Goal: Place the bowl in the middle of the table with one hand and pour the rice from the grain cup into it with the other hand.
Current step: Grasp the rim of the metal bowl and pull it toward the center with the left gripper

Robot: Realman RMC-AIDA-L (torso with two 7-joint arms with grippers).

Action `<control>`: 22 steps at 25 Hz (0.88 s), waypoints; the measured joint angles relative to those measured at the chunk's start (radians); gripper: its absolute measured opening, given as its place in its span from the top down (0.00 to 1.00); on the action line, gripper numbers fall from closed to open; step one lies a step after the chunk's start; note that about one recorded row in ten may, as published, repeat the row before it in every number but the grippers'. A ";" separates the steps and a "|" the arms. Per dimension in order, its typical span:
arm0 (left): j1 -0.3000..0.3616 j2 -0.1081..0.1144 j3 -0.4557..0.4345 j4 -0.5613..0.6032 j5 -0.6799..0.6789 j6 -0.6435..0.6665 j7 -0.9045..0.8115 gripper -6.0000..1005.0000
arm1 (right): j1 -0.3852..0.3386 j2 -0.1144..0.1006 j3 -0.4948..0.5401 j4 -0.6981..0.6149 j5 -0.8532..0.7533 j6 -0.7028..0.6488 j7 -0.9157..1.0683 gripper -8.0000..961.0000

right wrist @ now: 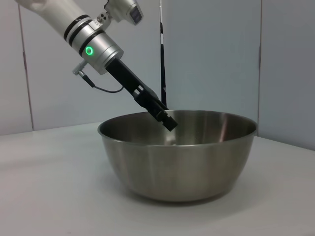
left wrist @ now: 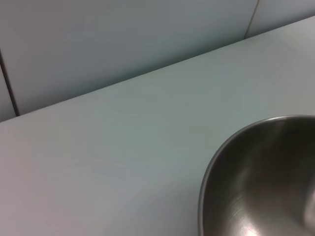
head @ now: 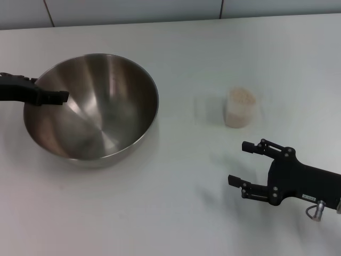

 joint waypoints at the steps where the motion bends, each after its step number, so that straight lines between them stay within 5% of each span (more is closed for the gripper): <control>1: 0.000 0.000 0.000 0.000 0.000 0.000 0.000 0.23 | 0.000 0.000 0.000 0.000 0.000 0.000 0.000 0.15; 7: -0.001 0.002 0.000 0.001 0.012 0.000 0.000 0.24 | 0.003 0.000 0.000 0.000 0.000 0.000 0.000 0.15; 18: -0.020 0.002 0.000 -0.008 0.036 -0.001 0.000 0.66 | 0.003 0.000 0.000 0.001 0.000 0.000 0.000 0.15; 22: -0.030 0.003 0.000 -0.013 0.036 -0.001 0.000 0.74 | 0.003 0.000 0.000 0.002 0.000 0.000 0.000 0.15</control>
